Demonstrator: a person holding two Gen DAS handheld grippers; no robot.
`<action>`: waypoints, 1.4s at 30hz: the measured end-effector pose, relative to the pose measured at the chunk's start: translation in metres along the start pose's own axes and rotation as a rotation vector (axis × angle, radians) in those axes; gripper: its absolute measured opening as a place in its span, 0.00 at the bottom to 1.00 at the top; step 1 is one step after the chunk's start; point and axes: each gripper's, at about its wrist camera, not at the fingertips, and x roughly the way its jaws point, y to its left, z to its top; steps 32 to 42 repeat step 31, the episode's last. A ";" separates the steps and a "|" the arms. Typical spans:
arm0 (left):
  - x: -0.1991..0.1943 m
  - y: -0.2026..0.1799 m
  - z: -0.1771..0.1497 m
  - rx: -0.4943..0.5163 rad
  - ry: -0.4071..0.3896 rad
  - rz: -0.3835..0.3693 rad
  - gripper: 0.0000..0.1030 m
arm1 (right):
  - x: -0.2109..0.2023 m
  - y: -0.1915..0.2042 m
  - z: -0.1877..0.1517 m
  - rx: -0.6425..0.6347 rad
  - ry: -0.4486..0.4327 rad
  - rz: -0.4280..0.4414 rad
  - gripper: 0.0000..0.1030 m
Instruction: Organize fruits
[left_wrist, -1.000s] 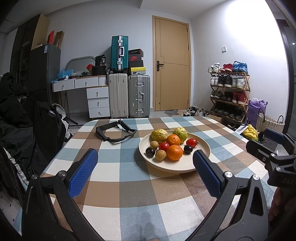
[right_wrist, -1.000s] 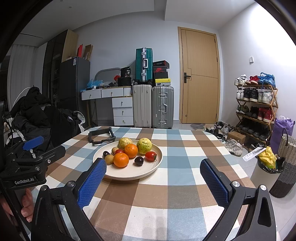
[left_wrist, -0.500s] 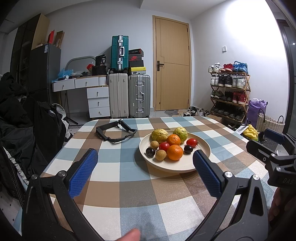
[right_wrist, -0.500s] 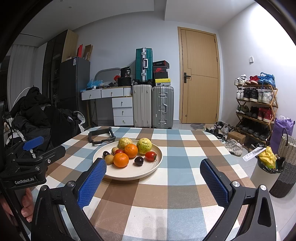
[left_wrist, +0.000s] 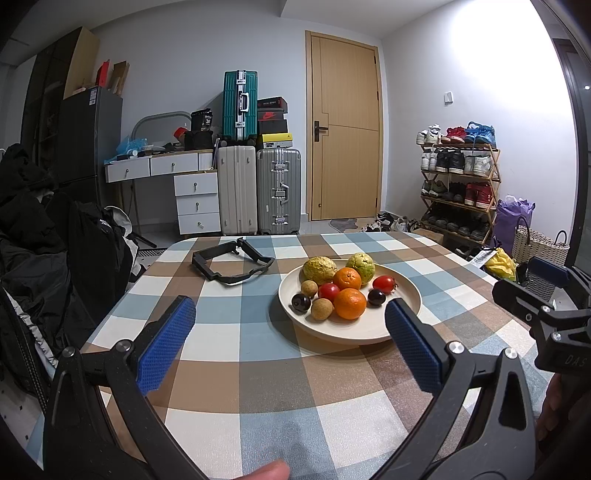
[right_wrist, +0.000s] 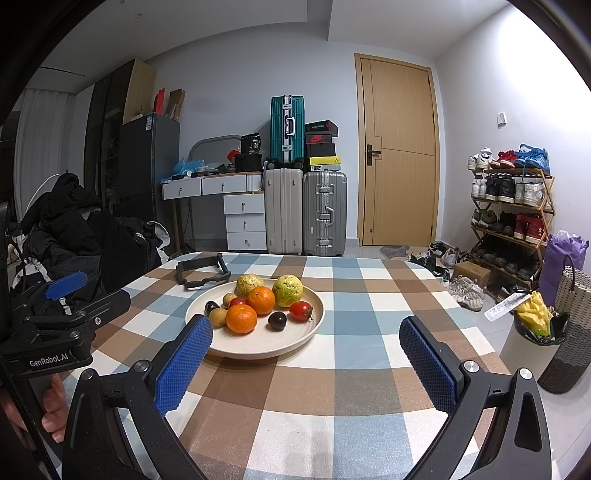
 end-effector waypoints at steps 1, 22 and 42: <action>0.000 0.000 0.000 0.000 0.000 0.000 1.00 | 0.001 0.001 0.000 0.000 0.000 0.000 1.00; 0.002 0.000 -0.001 -0.001 -0.001 0.001 1.00 | 0.001 0.001 0.000 0.000 0.000 0.000 1.00; 0.001 0.000 0.000 0.000 0.000 -0.001 1.00 | 0.001 0.001 0.000 0.000 0.000 0.000 1.00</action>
